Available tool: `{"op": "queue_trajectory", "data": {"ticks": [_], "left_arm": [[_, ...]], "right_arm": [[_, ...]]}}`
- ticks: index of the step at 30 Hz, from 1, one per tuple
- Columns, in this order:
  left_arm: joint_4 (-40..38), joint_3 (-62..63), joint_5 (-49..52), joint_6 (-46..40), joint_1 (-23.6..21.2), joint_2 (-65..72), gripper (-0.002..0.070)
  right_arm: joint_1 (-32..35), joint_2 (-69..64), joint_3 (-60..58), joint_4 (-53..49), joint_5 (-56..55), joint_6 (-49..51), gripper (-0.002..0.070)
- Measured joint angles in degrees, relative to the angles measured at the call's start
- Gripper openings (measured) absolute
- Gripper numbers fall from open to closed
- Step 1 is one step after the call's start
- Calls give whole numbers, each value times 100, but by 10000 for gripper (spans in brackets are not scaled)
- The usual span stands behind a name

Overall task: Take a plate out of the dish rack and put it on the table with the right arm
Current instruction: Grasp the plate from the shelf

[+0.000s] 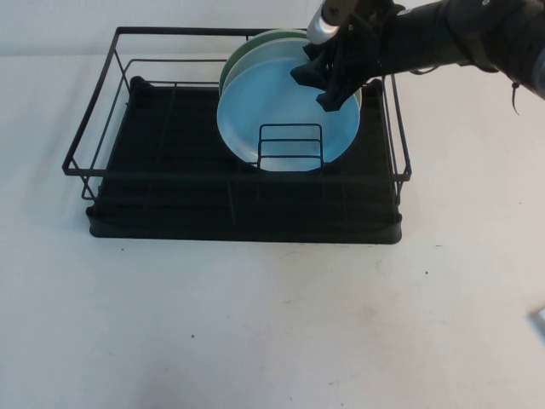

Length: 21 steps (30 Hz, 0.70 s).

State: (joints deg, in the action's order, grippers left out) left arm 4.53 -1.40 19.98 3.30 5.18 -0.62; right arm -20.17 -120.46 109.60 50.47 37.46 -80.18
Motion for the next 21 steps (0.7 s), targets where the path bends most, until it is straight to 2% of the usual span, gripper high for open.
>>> {"op": "queue_trajectory", "data": {"ticks": [11,13,18,21], "left_arm": [[0,0,0,0,0,0,-4],[0,0,0,0,0,0,-4],[0,0,0,0,0,0,-4],[0,0,0,0,0,0,-4]], "right_arm": [[0,-124,0,-144,-144,-10,270],[0,-124,0,-143,-168,-10,236],[0,-137,0,-231,-398,-85,76],[0,-137,0,-251,-426,-123,69]]}}
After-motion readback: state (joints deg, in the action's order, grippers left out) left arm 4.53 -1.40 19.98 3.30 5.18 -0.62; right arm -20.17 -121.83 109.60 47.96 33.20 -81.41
